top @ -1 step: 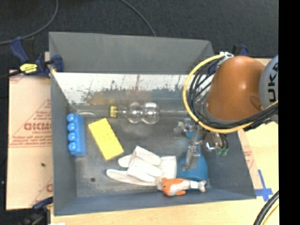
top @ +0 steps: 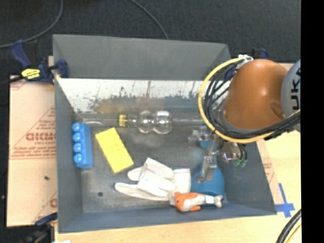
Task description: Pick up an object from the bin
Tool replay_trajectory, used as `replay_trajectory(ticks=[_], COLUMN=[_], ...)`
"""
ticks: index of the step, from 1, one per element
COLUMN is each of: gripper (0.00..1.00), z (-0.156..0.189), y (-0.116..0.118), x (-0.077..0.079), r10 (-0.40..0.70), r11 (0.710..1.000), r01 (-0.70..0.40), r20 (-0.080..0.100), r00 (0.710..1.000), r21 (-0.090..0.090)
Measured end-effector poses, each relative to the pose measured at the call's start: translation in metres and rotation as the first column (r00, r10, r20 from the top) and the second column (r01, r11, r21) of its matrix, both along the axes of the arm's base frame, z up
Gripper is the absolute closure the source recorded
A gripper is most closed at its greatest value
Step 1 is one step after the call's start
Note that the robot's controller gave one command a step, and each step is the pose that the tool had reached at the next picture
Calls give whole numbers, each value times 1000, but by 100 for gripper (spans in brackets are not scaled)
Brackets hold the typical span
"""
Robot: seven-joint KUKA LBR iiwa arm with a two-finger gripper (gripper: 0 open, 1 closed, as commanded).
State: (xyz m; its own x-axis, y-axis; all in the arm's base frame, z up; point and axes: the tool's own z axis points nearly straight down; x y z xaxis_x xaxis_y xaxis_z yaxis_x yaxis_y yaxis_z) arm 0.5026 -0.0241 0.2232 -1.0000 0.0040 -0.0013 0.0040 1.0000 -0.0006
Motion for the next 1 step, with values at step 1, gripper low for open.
replay_trajectory(ticks=[1], gripper=[0], z=[-61], y=[10], x=[3], r10=[-130], r11=[992], r01=[130], r20=[1], r00=[992], r21=[1])
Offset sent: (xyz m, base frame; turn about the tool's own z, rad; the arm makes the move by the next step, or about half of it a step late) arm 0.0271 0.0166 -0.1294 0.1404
